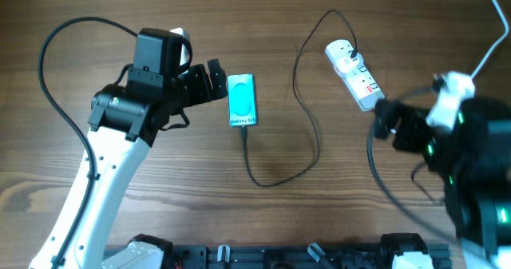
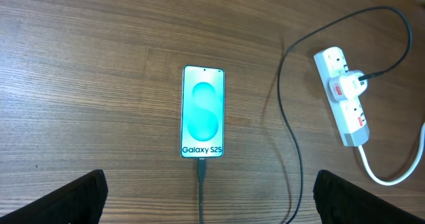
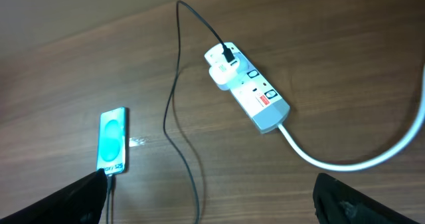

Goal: Plug charger to phone and switch on socket

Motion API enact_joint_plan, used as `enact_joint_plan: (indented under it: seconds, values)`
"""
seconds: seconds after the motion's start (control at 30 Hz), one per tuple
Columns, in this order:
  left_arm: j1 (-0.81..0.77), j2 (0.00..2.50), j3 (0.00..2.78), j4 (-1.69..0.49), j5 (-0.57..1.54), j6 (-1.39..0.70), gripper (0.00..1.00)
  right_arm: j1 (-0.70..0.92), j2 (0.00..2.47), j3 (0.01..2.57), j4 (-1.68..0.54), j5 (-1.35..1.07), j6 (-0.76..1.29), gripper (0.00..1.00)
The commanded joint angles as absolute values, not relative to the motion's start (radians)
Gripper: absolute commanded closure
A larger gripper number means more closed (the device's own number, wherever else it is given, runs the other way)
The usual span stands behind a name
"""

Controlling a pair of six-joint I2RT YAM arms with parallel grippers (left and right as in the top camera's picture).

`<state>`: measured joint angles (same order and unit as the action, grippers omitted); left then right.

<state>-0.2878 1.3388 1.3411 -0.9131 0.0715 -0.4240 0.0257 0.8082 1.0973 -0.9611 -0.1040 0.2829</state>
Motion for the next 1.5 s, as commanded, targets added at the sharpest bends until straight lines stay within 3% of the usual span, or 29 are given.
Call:
enact_joint_plan:
  seconds: [0.0, 0.7, 0.87, 1.2, 1.47]
  values:
    - [-0.282, 1.341, 1.341, -0.912, 0.058, -0.415, 0.00, 0.031, 0.690, 1.073, -1.030, -0.105, 0.266, 0.00]
    - [-0.282, 1.341, 1.341, -0.912, 0.058, -0.415, 0.00, 0.035, 0.649, 1.055, -1.072, -0.097, 0.252, 0.00]
    - [-0.281, 1.341, 1.341, -0.912, 0.058, -0.415, 0.00, 0.035, 0.554, 0.863, -0.900, -0.114, 0.179, 0.00]
    - [-0.281, 1.341, 1.341, -0.912, 0.058, -0.415, 0.00, 0.006, 0.165, 0.333, -0.300, -0.193, 0.047, 0.00]
    - [-0.282, 1.341, 1.341, -0.912, 0.058, -0.416, 0.00, 0.006, 0.003, 0.107, -0.102, -0.227, -0.023, 0.00]
